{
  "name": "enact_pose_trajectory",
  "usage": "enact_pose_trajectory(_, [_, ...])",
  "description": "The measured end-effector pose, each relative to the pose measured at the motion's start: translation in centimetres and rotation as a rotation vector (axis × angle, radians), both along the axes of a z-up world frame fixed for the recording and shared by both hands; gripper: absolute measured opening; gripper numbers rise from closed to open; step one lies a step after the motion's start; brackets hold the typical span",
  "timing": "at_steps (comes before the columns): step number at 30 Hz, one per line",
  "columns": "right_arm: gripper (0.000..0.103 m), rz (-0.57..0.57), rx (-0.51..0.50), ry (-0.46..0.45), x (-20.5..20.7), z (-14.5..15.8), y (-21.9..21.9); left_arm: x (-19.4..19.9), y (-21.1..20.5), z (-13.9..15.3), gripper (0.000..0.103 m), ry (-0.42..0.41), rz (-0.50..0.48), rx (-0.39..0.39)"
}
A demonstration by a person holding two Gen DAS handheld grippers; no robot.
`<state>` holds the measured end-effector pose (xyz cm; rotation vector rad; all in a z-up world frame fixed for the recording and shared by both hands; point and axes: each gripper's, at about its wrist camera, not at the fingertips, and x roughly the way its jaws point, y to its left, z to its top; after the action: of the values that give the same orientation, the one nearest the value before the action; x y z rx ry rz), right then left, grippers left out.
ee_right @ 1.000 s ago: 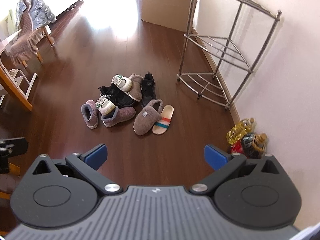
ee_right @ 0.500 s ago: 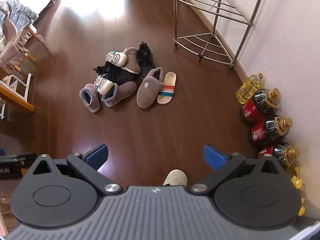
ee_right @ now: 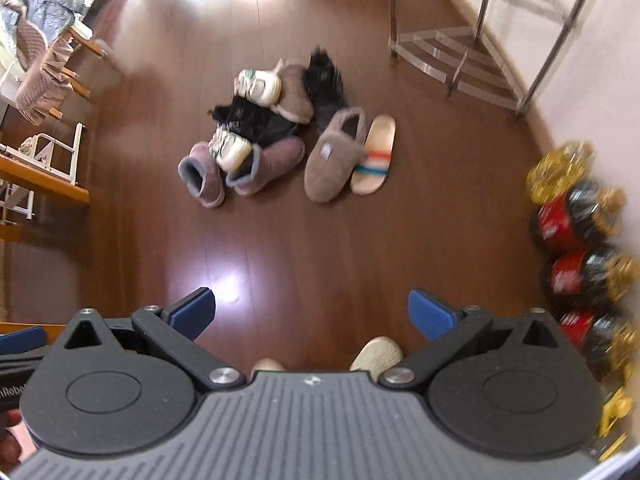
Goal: Organize scattered shoes
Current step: 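Lower the right gripper toward the white green-trimmed sneaker in the heap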
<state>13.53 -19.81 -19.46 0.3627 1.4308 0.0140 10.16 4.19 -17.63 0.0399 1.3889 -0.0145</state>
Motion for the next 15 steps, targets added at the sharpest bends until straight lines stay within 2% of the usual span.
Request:
enact_pose_trajectory(3, [0.102, -0.090, 0.005, 0.040, 0.9, -2.0, -0.3, 2.0, 0.5, -1.6, 0.101, 0.005, -0.051, 0.012])
enact_pose_trajectory(4, [0.102, -0.130, -0.002, 0.043, 1.1, -2.6, -0.3, 4.1, 0.1, -2.4, 0.101, 0.011, -0.068, 0.003])
enact_pose_trajectory(6, [0.102, -0.205, -0.008, 0.028, 1.2, -4.3, 0.0, 5.8, 0.7, -4.0, 0.101, 0.015, -0.110, -0.019])
enact_pose_trajectory(9, [0.102, -0.317, -0.017, 0.005, 1.3, -6.7, 0.5, 8.0, 1.6, -7.2, 0.101, 0.000, -0.179, -0.013])
enact_pose_trajectory(11, [0.102, -0.386, -0.023, -0.007, 1.5, -8.5, 0.8, 9.4, 1.5, -9.8, 0.101, -0.011, -0.204, 0.023])
enact_pose_trajectory(15, [0.102, -0.397, -0.039, -0.012, 2.9, -15.5, 1.9, 11.6, 2.0, -16.3, 0.101, -0.019, -0.206, 0.053])
